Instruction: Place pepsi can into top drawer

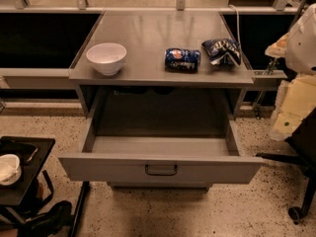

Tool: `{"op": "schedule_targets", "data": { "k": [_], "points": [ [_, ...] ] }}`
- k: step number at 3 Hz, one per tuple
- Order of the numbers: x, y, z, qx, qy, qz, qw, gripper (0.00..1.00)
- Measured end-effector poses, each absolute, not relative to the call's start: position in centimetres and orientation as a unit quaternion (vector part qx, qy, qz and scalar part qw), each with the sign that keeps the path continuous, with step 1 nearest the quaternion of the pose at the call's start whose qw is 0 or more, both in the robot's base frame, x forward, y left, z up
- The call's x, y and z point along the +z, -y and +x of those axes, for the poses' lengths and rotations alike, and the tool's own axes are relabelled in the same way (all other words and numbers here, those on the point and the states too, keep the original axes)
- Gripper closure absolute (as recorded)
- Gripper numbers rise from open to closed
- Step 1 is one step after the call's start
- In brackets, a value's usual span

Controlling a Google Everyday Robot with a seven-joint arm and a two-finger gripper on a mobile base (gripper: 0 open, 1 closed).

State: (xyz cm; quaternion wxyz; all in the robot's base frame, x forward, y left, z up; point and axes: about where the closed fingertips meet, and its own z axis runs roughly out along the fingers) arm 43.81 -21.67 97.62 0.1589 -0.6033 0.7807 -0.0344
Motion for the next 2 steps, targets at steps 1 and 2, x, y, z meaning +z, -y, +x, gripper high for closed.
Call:
{"op": "schedule_targets", "data": {
  "k": [1,2],
  "points": [
    [97.6,21.7,43.8,-0.034,-0.781,-0.603,0.159,0.0],
    [96.6,20.2,46.2,-0.037,-0.777,-0.61,0.15,0.0]
  ]
}}
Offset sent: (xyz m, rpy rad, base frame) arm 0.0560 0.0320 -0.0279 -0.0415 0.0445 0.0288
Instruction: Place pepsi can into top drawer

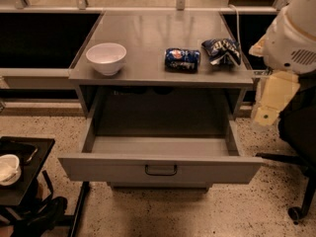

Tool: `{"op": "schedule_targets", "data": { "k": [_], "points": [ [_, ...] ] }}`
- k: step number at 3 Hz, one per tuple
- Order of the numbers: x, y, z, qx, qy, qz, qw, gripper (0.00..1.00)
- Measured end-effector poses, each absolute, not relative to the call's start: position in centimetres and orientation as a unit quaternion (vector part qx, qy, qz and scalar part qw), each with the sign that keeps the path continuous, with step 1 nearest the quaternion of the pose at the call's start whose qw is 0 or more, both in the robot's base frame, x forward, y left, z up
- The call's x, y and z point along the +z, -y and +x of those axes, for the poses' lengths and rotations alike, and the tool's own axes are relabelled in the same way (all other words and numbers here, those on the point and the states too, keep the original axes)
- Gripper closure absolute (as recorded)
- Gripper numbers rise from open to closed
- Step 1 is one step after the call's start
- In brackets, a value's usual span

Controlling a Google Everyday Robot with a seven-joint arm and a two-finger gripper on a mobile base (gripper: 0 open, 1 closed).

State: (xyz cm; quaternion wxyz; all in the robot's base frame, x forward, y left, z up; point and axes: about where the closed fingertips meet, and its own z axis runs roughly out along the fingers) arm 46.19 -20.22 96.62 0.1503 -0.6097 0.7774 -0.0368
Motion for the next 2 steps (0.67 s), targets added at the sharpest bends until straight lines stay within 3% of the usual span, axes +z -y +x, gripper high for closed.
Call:
{"op": "schedule_targets", "data": {
  "k": [2],
  "points": [
    [95.16,18.33,48.18,-0.064,-0.775,-0.617,0.122,0.0]
  ]
}}
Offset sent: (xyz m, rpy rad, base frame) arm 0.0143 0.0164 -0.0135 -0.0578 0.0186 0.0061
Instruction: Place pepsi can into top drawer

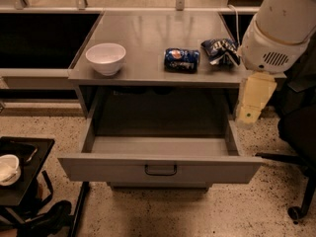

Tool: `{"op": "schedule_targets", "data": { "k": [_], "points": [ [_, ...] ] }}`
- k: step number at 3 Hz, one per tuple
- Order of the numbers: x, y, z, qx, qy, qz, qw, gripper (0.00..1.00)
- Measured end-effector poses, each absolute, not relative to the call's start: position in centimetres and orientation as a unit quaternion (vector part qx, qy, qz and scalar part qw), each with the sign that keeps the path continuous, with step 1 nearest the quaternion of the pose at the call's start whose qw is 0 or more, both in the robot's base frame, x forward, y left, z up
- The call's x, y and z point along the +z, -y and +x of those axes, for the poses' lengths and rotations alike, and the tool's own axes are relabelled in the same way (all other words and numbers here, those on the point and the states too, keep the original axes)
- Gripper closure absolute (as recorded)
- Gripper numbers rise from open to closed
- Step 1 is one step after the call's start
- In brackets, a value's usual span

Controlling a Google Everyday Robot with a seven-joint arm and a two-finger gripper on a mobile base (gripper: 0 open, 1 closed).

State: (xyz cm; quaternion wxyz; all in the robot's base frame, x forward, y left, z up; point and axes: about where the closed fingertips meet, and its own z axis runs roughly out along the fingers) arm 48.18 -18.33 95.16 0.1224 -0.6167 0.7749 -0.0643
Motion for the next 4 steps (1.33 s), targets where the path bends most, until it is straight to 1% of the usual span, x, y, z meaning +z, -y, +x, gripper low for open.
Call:
{"op": "schedule_targets", "data": {
  "k": [1,2,3,4],
  "points": [
    [94.9,20.3,50.6,-0.02,-0.772,-0.613,0.167,0.0],
    [93.2,18.5,55.7,0.075,-0.741,-0.632,0.213,0.0],
    [92.1,15.2,61.8,0.13,-0.715,-0.64,0.249,0.0],
    [93.4,11.9,66.5,0.124,-0.7,-0.646,0.278,0.0]
  ]
}}
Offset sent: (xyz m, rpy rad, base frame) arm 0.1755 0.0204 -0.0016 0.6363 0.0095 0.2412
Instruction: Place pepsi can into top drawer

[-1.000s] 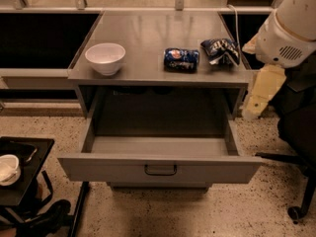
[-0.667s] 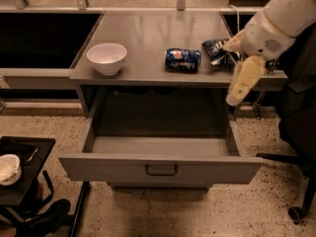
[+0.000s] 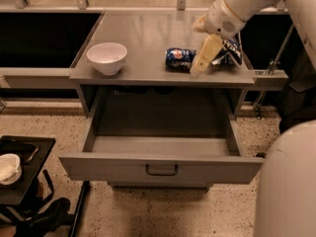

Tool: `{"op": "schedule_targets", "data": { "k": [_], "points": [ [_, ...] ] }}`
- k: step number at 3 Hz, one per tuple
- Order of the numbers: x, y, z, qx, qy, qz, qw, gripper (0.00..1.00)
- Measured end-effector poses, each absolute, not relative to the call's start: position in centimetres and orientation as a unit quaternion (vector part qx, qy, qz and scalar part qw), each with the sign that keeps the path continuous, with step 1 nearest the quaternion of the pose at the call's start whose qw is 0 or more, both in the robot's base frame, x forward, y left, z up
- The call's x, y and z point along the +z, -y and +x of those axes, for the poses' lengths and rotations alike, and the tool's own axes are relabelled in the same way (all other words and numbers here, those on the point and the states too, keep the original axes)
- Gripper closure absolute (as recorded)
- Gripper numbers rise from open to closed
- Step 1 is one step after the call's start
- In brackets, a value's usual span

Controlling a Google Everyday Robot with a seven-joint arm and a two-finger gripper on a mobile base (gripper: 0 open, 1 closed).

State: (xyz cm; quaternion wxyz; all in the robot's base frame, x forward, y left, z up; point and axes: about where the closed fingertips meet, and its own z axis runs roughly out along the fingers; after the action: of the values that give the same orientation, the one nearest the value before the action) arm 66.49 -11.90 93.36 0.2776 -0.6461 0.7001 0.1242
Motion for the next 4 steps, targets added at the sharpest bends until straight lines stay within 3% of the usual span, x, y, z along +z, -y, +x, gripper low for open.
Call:
{"op": "schedule_targets", "data": {
  "k": [1,2,4],
  "points": [
    [94.0,9.1,70.5,0.099,-0.704,-0.642,0.288,0.0],
    [94.3,8.5,71.1,0.096,-0.702,-0.642,0.293,0.0],
    [91.9,9.7,73.2,0.103,-0.717,-0.629,0.283,0.0]
  ]
}}
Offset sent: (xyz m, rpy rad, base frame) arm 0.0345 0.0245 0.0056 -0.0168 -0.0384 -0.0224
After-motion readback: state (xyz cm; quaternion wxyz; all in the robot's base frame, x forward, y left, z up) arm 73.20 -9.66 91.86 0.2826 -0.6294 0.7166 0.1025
